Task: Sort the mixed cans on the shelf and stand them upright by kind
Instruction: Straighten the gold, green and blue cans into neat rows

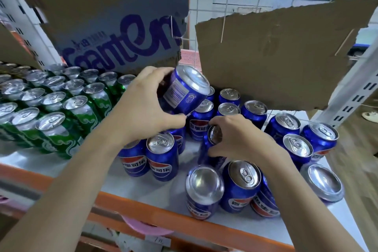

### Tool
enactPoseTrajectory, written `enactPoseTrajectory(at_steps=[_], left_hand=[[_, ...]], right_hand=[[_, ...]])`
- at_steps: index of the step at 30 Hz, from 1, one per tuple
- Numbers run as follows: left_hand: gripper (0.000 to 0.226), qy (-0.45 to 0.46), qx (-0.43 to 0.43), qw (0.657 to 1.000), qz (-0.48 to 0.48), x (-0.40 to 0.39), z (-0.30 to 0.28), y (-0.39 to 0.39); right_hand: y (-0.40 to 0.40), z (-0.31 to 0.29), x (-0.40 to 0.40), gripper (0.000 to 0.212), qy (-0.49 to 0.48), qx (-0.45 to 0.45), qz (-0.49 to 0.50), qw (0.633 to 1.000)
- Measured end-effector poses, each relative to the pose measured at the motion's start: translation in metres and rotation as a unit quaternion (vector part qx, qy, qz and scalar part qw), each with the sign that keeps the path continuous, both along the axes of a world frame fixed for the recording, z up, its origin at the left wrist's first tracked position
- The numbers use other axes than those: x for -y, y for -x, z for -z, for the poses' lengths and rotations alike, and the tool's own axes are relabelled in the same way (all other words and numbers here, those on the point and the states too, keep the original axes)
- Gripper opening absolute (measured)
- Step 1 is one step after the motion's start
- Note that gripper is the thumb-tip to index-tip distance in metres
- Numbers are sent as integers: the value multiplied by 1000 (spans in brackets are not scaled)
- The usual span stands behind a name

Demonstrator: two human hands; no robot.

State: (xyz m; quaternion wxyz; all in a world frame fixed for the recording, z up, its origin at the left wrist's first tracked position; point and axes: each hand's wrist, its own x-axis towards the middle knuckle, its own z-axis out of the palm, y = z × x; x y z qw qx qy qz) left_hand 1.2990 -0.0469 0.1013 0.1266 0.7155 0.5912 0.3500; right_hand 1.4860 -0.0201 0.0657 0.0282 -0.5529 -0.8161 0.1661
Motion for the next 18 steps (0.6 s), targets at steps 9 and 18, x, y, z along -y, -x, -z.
enactPoseTrajectory(at_steps=[9, 18], left_hand=[[85, 113, -242, 962, 53, -31, 5, 30], [73, 133, -116, 983, 41, -29, 31, 46]], right_hand=[[15, 9, -12, 48, 10, 3, 15, 1000], [23, 24, -17, 80, 27, -1, 13, 1000]])
